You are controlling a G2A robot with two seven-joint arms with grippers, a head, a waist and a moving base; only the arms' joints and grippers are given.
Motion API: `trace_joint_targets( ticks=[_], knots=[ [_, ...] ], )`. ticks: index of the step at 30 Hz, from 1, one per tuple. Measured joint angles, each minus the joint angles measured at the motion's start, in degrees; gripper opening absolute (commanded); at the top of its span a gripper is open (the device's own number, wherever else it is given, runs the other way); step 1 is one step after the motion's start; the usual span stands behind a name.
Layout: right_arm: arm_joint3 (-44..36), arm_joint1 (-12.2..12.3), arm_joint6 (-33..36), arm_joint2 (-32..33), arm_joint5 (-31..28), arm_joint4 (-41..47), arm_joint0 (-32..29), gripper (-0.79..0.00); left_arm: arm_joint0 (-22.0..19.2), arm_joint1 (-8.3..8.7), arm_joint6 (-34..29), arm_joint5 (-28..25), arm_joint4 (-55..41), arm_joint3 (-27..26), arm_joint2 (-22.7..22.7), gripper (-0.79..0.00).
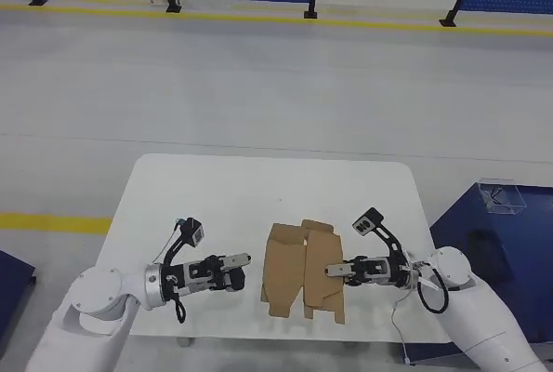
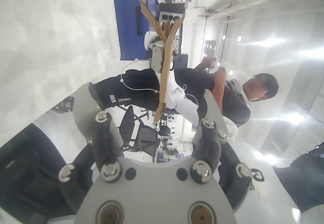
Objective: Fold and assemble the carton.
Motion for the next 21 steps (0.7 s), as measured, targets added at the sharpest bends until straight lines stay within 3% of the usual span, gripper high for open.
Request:
trace_joint_targets(
  ticks=[5, 10, 11, 14, 15, 17, 19, 20, 21],
  knots=[
    [-0.4, -0.3, -0.9, -0.3, 1.2, -1.4, -0.3, -0.785, 0.6, 0.12, -0.5, -4.6, 0.4, -1.7, 1.2, -0.222],
    [-1.3, -0.7, -1.2, -1.2, 1.4, -2.0, -1.3, -0.785, 0.6, 0.20, 0.4, -5.6, 0.0, -2.4, 2.1, -0.342],
    [-1.6, -0.8, -1.3, -1.5, 1.4, -2.2, -1.5, -0.785, 0.6, 0.21, 0.6, -5.5, 0.3, -2.3, 2.4, -0.394],
    [-2.7, -1.0, -1.2, -2.1, 1.5, -2.1, -2.3, -0.785, 0.4, 0.30, 1.4, -4.6, 1.6, -1.9, 3.2, -0.428],
    [-2.9, -1.2, -0.9, -2.2, 1.7, -1.4, -2.5, -0.785, 0.2, 0.33, 1.8, -4.1, 1.9, -1.7, 3.5, -0.489],
    [-3.3, -1.3, -0.5, -2.3, 2.0, -0.1, -2.9, -0.785, -0.1, 0.40, 1.8, -3.2, 2.1, -1.3, 3.9, -0.760],
    [-4.2, -1.5, -1.1, -2.3, 2.2, 0.0, -3.1, -0.785, -0.3, 0.47, 1.4, -2.8, 1.8, -1.1, 4.1, -0.785],
    [-4.8, -1.5, -1.8, -2.4, 2.4, -0.1, -3.3, -0.533, -0.4, 0.50, 1.3, -2.7, 1.6, -1.0, 4.1, -0.785],
    [-5.7, -1.6, -2.9, -2.5, 2.8, -0.1, -3.6, 0.000, -0.5, 0.54, 1.1, -2.7, 1.2, -0.9, 4.1, -0.785]
  ],
)
